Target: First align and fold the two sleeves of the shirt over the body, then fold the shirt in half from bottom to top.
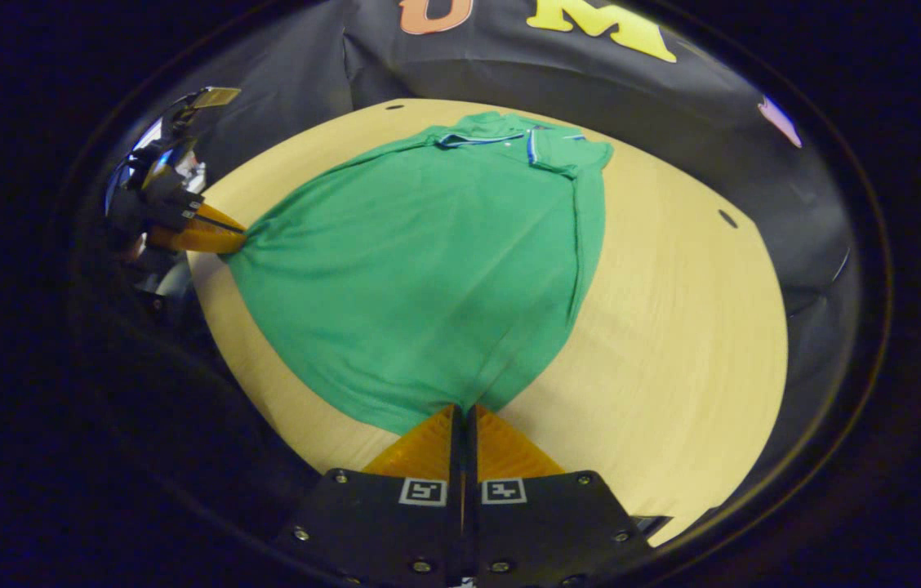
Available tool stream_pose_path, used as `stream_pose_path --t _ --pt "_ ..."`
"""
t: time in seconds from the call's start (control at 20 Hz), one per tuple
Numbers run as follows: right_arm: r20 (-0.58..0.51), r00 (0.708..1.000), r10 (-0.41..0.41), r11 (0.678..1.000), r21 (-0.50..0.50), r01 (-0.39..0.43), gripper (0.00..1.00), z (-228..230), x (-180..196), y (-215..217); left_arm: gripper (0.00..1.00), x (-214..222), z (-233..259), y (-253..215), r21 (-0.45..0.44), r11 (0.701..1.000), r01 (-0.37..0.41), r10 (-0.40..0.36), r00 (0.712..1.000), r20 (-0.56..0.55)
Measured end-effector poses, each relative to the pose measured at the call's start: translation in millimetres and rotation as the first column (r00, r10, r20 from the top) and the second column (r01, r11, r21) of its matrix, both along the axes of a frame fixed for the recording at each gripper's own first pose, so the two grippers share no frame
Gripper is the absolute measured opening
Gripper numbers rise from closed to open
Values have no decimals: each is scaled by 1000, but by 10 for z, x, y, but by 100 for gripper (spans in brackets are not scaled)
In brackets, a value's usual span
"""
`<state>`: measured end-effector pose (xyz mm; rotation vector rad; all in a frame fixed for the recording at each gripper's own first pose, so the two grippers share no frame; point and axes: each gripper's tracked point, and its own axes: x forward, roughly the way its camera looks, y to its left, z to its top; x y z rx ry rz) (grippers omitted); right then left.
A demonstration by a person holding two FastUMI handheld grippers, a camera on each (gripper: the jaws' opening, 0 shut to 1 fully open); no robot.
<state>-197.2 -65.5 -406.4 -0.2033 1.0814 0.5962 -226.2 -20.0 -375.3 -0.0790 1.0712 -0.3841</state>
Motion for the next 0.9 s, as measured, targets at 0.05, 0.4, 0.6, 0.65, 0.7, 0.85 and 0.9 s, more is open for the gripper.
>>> stream_pose_path --t 0.05,0.4,0.6,0.65,0.7,0.85,0.9 --pt "-42 998 -49 998 48 51 1 29 31 2 5 51 33 37 -33 998 -46 45 999 -15" --pt "-16 991 -131 981 139 132 1 439 405 -1 4 313 461 44 -87 995 -42 47 997 54" --pt "12 990 -142 970 200 137 1 731 581 120 4 536 746 -57 -122 992 -13 28 992 125" --pt "15 989 -147 965 220 140 1 803 619 170 4 590 798 -68 -125 992 -8 26 990 136" --pt "19 988 -152 961 237 143 1 870 670 192 4 645 841 -71 -123 992 -4 22 988 151" --pt "51 985 -163 951 274 143 1 1069 840 252 4 846 1024 -65 -121 993 9 15 979 201" --pt "58 984 -168 948 284 145 1 1124 898 268 4 937 1090 -64 -120 993 11 15 975 221"
